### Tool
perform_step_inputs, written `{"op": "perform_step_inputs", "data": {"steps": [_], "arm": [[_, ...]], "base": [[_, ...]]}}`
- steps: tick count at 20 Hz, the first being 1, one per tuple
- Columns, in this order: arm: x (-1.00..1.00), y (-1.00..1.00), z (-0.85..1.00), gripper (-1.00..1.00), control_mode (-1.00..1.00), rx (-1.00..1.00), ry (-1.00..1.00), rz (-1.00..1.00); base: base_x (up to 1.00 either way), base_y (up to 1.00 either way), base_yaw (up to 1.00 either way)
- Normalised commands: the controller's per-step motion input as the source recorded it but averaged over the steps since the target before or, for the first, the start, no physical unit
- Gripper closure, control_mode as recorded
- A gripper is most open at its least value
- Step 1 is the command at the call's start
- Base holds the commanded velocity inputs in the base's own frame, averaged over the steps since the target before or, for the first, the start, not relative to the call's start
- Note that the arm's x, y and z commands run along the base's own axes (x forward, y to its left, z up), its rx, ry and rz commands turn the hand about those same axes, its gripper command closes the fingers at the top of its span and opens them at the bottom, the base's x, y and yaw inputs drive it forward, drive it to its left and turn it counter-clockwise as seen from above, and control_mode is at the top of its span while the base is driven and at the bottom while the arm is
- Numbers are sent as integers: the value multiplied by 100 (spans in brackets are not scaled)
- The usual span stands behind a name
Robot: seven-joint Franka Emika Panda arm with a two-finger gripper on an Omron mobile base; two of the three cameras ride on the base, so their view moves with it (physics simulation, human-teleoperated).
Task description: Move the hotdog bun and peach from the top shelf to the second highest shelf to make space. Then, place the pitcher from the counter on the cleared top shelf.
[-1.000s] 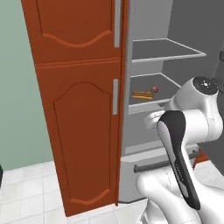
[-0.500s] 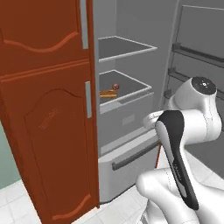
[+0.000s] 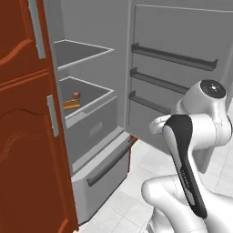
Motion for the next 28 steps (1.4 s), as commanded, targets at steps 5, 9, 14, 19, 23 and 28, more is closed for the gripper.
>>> {"op": "perform_step_inputs", "data": {"steps": [5, 9, 14, 19, 23, 28], "arm": [[0, 0, 0, -100, 100, 0, 0, 0], [0, 0, 0, -100, 100, 0, 0, 0], [0, 0, 0, -100, 100, 0, 0, 0], [0, 0, 0, -100, 100, 0, 0, 0], [0, 0, 0, -100, 100, 0, 0, 0], [0, 0, 0, -100, 100, 0, 0, 0]], "base": [[-19, -31, -45], [-4, -52, -40], [-14, -62, -37], [-5, -70, -37], [0, -75, -32], [5, -69, -22]]}}
